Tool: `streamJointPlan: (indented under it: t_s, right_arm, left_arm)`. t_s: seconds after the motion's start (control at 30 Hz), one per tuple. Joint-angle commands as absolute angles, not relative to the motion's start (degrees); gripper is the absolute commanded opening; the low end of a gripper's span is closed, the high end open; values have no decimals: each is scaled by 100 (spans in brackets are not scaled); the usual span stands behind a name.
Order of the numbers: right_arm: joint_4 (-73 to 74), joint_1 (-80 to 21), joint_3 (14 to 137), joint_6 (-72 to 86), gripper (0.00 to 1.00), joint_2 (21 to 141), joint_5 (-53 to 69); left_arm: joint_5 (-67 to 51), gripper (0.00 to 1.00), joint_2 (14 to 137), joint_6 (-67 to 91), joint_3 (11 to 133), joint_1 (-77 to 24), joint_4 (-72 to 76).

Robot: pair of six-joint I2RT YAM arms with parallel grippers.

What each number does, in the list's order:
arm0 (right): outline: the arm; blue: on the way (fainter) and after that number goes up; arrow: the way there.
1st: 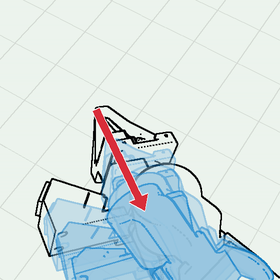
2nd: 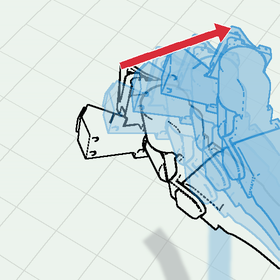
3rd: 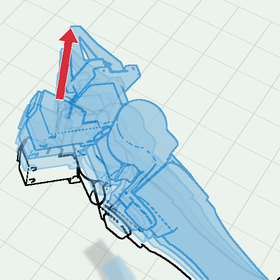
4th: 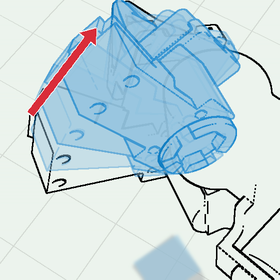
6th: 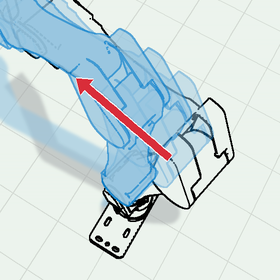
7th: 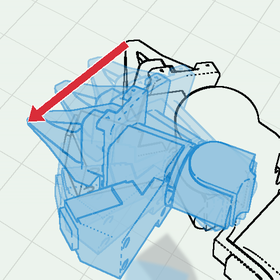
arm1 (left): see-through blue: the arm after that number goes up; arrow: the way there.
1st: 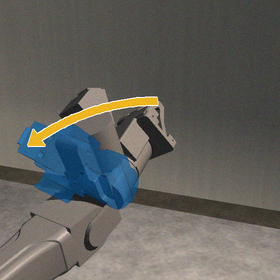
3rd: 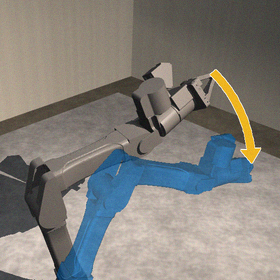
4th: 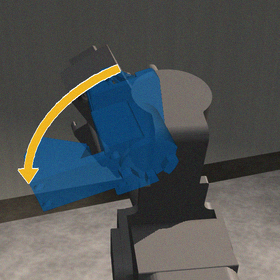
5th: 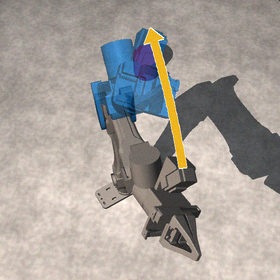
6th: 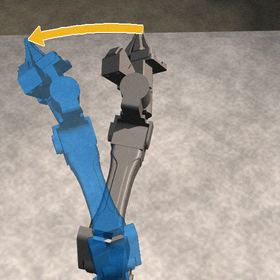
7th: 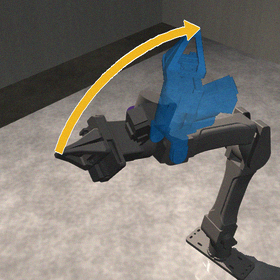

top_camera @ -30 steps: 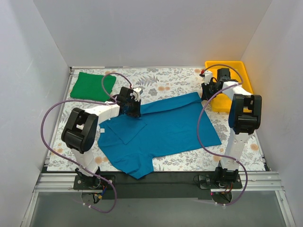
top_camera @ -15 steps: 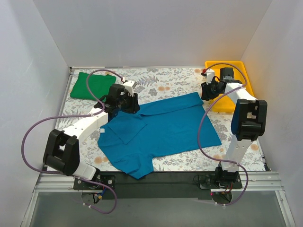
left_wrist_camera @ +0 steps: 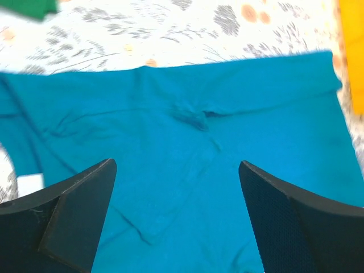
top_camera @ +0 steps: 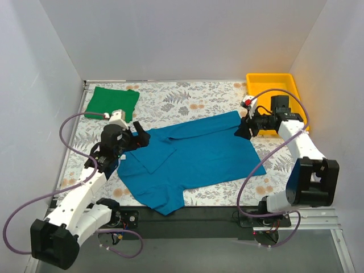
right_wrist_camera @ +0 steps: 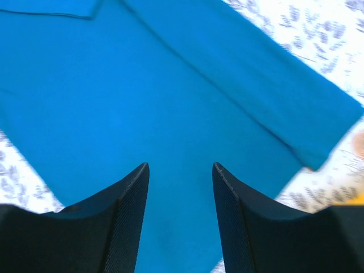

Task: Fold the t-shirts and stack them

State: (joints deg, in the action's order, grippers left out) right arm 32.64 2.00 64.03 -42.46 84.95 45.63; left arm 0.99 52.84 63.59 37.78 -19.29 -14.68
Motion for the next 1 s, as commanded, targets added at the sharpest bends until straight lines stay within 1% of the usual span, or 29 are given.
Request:
streamJointPlan:
  t_s: [0.0,0.03,0.13,0.17,0.2,0.27,0.3,0.4,0.47,0.67,0.7,0.8,0.97]
  right_arm:
    - [3349,167,5899,-4413,56,8008,5282]
    - [3296,167,5741,-4299,56,7902,5352]
    - [3016,176,5073,-4236,56,7429,5441]
    - [2980,176,4828,-4228,56,7357,5406]
    - [2962,228,4782,-4245,56,7304,5388]
    - [2971,333,4720,-4193,56,7172,5422]
    - [2971,456,4676,-4210,56,7137,5475]
    - [2988,597,4658,-4201,56,7084,5625]
    - [2988,659,4658,-4192,56,7093,5616]
    - [2997,729,4728,-4157,56,7172,5643]
    - [2997,729,4737,-4149,56,7189,5643]
    - [2997,729,4737,-4131,56,7207,5643]
    - [2997,729,4755,-4113,56,7251,5625]
  left_arm:
    - [19,88,5107,7171,3543,-1234,-1863]
    - [-304,88,5098,7276,3490,-1039,-1872]
    - [-675,84,5316,7496,3314,-248,-1645]
    - [-790,82,5578,7601,3331,-55,-1565]
    - [-895,81,5772,7655,3418,348,-1495]
    - [-1132,75,6133,7778,3515,597,-1170]
    - [-1169,74,6544,7848,3611,746,-1030]
    - [-1432,66,7265,7875,3770,931,-642]
    - [-1433,63,7531,7788,3946,984,-572]
    - [-1002,63,8251,7261,4350,1134,-483]
    - [-967,59,8392,7155,4438,1142,-509]
    - [-923,55,8885,6786,4772,1151,-633]
    - [-1028,51,9421,6347,5045,1151,-782]
